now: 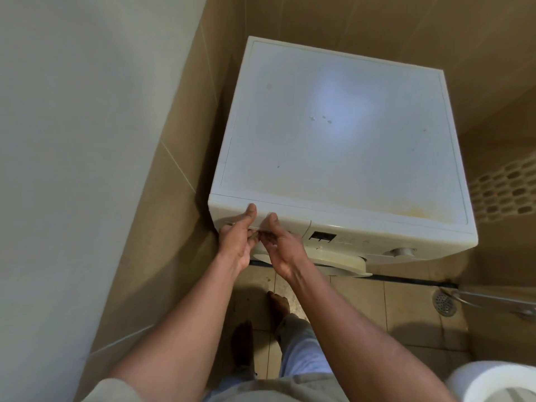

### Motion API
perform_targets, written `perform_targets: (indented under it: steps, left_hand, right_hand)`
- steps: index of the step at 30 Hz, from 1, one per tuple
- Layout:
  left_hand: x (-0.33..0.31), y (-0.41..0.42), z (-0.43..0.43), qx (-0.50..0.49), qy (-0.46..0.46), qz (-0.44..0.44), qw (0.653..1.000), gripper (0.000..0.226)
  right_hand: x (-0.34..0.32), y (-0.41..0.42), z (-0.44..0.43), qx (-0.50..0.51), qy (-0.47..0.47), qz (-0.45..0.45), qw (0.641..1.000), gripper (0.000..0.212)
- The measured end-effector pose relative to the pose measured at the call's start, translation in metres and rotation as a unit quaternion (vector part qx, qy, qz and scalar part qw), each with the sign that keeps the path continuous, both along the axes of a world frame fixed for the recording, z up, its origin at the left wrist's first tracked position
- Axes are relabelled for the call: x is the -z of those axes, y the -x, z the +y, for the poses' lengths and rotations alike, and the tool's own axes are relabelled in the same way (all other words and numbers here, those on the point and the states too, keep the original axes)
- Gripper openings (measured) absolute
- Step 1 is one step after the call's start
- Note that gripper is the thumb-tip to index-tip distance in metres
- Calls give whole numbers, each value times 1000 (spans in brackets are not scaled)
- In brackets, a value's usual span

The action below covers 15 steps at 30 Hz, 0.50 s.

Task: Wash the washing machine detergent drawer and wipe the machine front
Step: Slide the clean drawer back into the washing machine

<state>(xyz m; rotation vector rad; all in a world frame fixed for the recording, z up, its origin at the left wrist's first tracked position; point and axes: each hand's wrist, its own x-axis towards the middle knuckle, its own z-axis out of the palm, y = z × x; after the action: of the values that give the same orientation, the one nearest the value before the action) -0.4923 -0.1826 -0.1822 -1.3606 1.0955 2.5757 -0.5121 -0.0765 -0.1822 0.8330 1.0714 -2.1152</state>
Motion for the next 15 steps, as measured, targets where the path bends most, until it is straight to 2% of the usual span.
perform_targets:
  steps: [6,8,10,12,13,14,15]
  left_hand:
    - [0,-4,0,20,33,1,999,48]
    - [5,-7,1,58,108,-30,992,49]
    - [2,-11,2,119,218,-69,966,54]
    - [-4,-19,3,212,322,-84,919,63]
    - [-6,-24,2,278,375,-85,880,60]
    - [-8,-30,3,355,430,-82,826,54]
    - [-9,-35,3,430,485,-79,757,45]
  right_hand:
    - [1,-2,4,-38,-37,20,998,63]
    - [-1,-5,6,-97,-120,40,987,64]
    - [-4,-10,7,-173,-229,76,955,74]
    - [-7,-15,13,-230,-326,123,909,87]
    - [-7,-16,17,-251,-369,151,882,88]
    - [-12,-20,23,-272,-405,175,855,81]
    - [-18,-23,30,-295,-437,196,827,70]
